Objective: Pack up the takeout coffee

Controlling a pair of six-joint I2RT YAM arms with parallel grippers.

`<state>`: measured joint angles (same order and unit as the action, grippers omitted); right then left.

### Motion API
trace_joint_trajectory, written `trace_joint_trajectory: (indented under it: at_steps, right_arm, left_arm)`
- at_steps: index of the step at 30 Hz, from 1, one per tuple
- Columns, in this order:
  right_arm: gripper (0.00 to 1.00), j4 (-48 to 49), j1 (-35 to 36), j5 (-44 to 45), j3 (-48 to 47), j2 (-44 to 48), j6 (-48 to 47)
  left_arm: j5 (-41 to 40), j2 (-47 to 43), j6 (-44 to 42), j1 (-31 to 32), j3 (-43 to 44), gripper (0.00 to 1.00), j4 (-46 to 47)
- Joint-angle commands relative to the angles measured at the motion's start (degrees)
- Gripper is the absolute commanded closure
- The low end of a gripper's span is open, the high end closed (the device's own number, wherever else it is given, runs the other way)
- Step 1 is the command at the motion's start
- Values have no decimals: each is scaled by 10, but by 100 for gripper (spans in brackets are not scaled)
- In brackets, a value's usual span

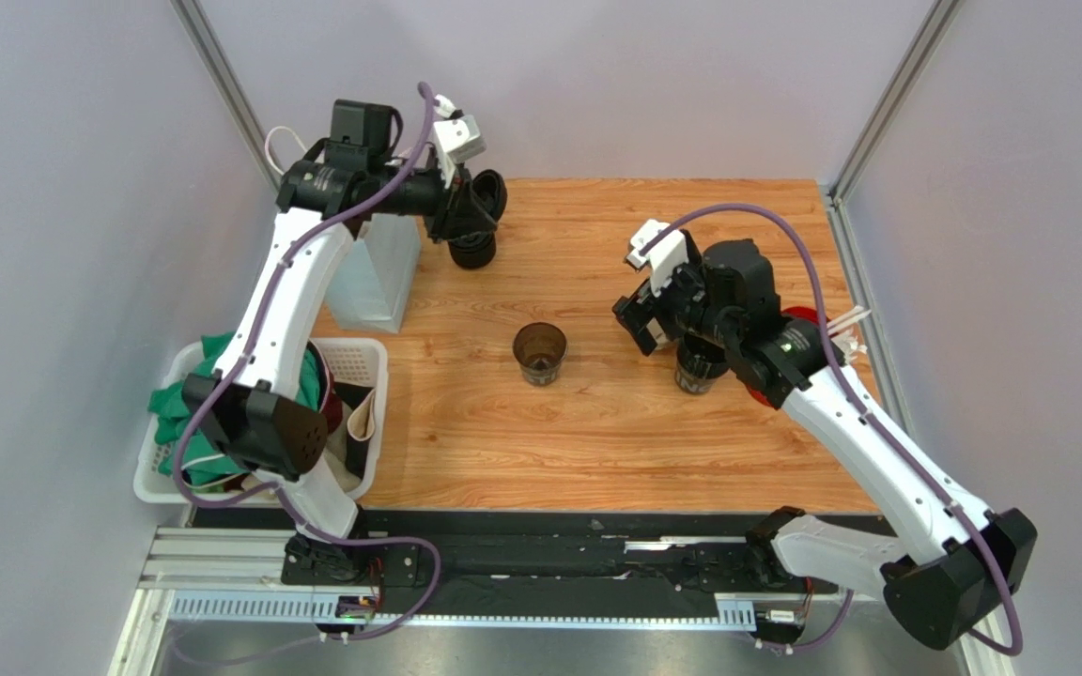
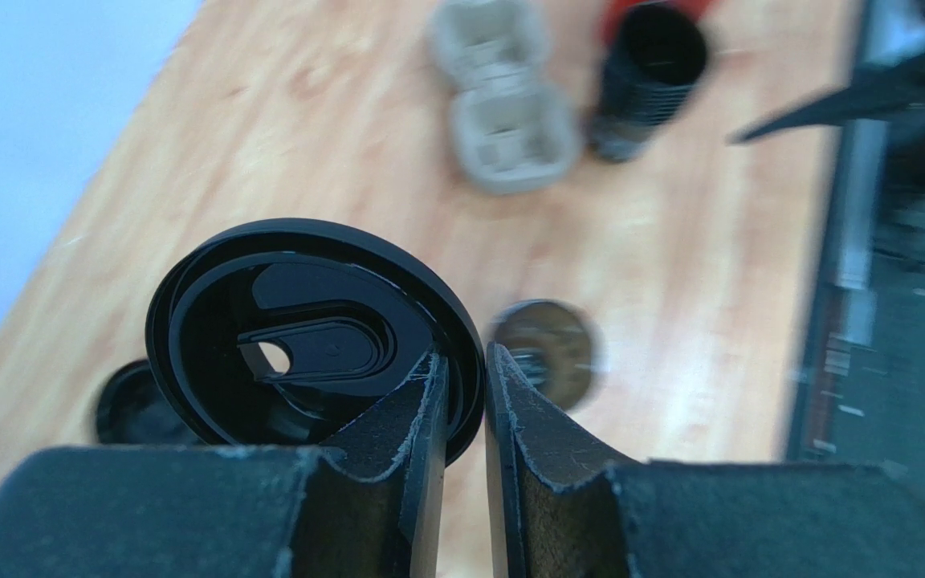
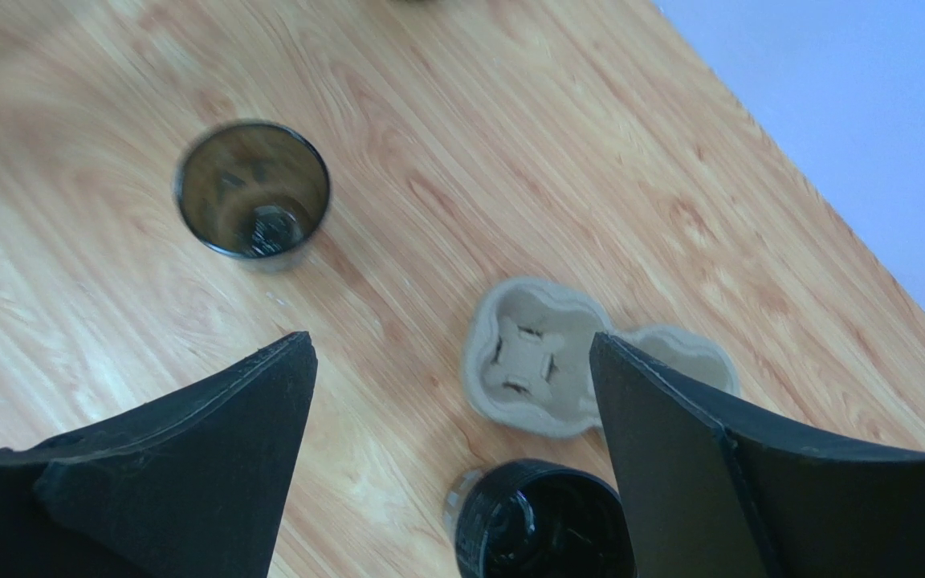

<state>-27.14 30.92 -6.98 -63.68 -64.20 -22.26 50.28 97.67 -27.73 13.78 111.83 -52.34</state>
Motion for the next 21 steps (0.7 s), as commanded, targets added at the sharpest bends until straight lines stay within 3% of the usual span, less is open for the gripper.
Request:
trace_joint_trajectory:
  at_steps: [1, 7, 12, 17, 21]
  right_arm:
    - [10, 66, -9, -103, -33, 52, 59]
    - [9, 67, -10, -221, -106, 23, 87]
    - [12, 25, -10, -271, -191, -3, 146]
    - [13, -1, -10, -301, -280, -41, 265]
    - [14, 2, -10, -340, -315, -78, 383]
  left_arm:
    - [174, -70, -36, -2, -10, 76, -111]
    - [293, -114, -133, -2, 22, 76, -305]
    - [278, -139, -181, 10, 24, 76, -378]
    - [200, -196, -144, 26, -63, 76, -321]
    - [58, -292, -53, 74, -184, 78, -164]
